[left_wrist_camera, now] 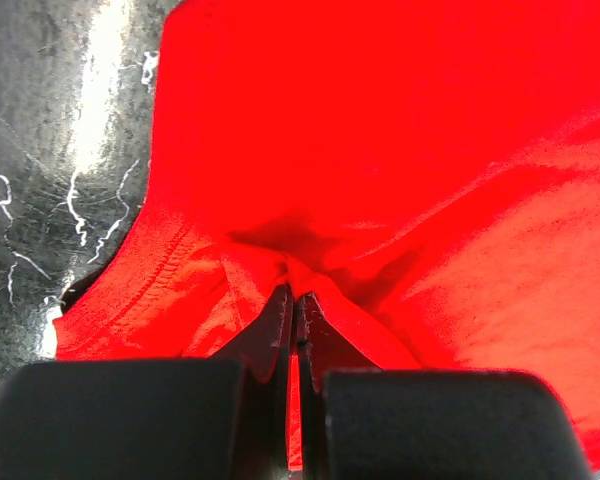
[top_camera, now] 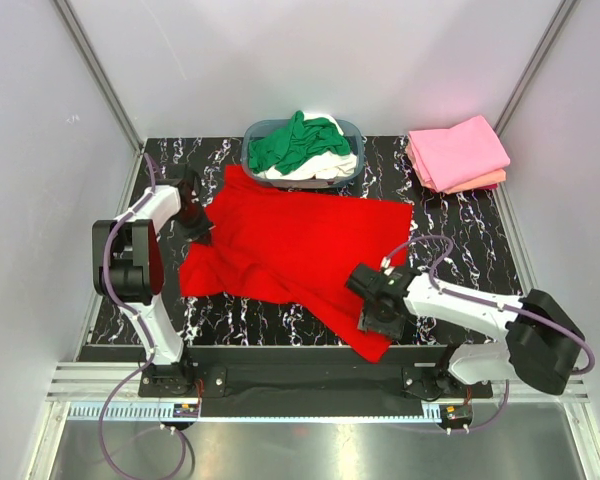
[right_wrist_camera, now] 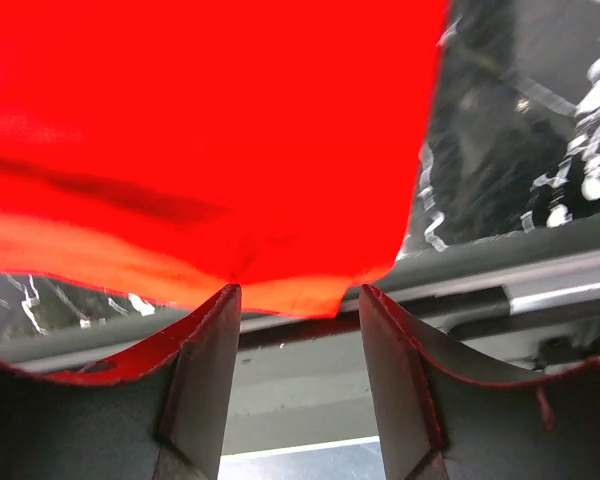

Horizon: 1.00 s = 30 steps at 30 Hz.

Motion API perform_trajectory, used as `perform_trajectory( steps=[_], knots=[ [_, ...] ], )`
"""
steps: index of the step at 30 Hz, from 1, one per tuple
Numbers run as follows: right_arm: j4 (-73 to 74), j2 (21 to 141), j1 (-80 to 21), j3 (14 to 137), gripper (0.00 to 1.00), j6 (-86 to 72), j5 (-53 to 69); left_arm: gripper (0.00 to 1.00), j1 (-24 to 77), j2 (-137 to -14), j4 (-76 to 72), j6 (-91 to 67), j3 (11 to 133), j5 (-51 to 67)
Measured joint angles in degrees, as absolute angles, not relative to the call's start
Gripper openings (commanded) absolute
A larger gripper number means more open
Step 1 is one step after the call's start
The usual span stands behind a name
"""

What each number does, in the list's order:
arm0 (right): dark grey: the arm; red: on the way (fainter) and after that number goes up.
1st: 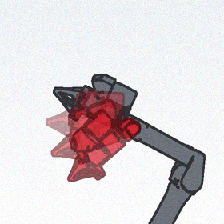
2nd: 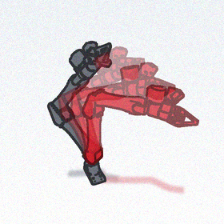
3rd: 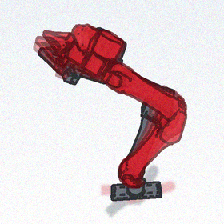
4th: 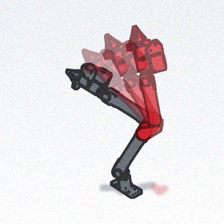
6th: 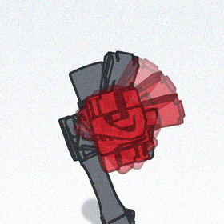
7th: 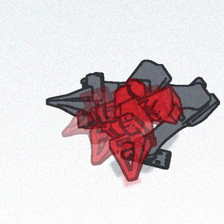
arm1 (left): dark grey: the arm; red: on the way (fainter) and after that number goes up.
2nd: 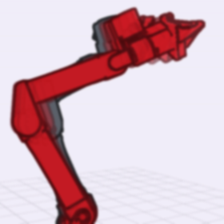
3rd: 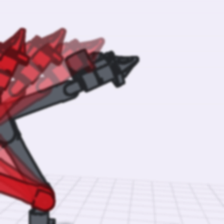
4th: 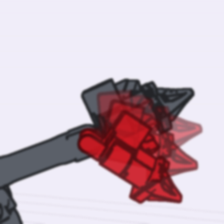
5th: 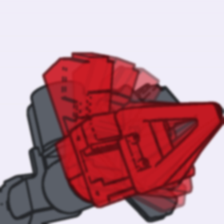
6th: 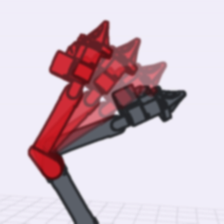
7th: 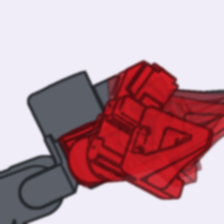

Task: Fold and stack the t-shirts
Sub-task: Fold the tshirt

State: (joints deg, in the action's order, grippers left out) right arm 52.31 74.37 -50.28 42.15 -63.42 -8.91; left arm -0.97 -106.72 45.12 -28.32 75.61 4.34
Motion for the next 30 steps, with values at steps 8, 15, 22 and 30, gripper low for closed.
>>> perform_trajectory(
  steps=[8, 15, 22, 30],
  knots=[
    [51.24, 78.94, -59.66, 41.82, 0.55, -68.01, -8.75, 0.00, -0.93, -106.72, 45.10, -27.83, 75.61, 4.60],
    [49.58, 81.82, -67.02, 42.61, 0.66, -69.58, -9.52, 0.00, -0.93, -106.69, 45.10, -27.35, 75.61, 4.58],
    [46.52, 88.86, -67.57, 44.25, 0.66, -67.61, -9.63, 0.00, -0.93, -106.48, 45.08, -27.00, 75.16, 4.51],
    [48.36, 89.84, -67.64, 46.59, 0.65, -66.22, -11.68, 0.00, -0.93, -105.93, 45.04, -26.79, 74.41, 4.29]
  ],
)
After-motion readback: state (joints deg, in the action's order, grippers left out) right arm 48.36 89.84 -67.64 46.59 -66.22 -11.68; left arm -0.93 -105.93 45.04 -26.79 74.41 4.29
